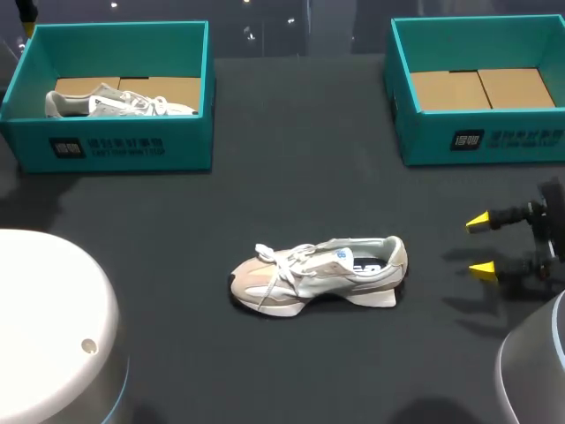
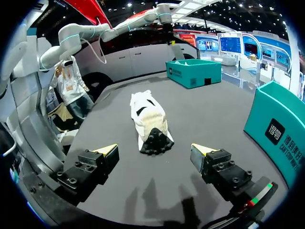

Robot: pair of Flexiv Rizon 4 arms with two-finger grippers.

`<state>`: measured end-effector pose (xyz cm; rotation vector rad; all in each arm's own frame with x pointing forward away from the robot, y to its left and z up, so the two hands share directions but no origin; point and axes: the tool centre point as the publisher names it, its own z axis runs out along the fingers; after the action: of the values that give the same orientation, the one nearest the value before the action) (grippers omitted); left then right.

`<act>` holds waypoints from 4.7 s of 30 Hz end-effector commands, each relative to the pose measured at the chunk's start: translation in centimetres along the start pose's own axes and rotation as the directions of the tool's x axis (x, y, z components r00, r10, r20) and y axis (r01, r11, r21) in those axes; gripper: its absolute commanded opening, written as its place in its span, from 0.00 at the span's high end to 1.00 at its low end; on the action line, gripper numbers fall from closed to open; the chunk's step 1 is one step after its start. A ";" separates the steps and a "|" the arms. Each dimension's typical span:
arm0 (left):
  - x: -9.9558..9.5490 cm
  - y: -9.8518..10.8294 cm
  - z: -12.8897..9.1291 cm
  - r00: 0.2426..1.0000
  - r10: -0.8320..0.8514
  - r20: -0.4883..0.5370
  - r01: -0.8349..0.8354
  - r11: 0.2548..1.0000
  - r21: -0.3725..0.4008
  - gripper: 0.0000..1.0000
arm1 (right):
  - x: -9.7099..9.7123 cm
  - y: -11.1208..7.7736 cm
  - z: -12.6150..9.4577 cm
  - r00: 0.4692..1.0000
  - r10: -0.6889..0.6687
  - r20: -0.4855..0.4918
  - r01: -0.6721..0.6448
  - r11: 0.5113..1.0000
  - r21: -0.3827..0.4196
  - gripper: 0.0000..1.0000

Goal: Take the shoe out of the shoebox, open the shoe tongue, remove and reinsert the insole, then place the shoe into the shoebox

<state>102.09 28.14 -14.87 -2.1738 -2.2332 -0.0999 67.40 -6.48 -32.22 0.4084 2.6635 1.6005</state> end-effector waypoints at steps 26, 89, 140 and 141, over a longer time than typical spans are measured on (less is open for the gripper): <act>0.0 -0.1 0.0 1.000 0.001 -0.002 -0.001 1.000 -0.002 0.00 | -1.7 -4.8 0.8 0.997 -0.064 0.048 0.068 0.993 -0.095 0.00; 0.0 -0.1 0.0 1.000 0.001 -0.002 -0.001 1.000 -0.002 0.00 | -0.1 -2.5 12.5 0.997 -0.077 -0.001 0.076 0.990 -0.122 0.00; 0.0 -0.1 0.0 1.000 0.001 -0.002 -0.001 1.000 -0.002 0.00 | 0.5 -1.2 17.1 0.993 -0.105 -0.048 0.099 0.989 -0.106 1.00; 0.0 -0.1 0.0 1.000 0.001 -0.002 -0.001 1.000 -0.002 0.00 | 0.5 -1.1 17.1 0.993 -0.106 -0.048 0.100 0.989 -0.106 1.00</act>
<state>102.09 28.14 -14.88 -2.1739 -2.2331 -0.0998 69.01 7.60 -41.24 0.2238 2.5719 1.7400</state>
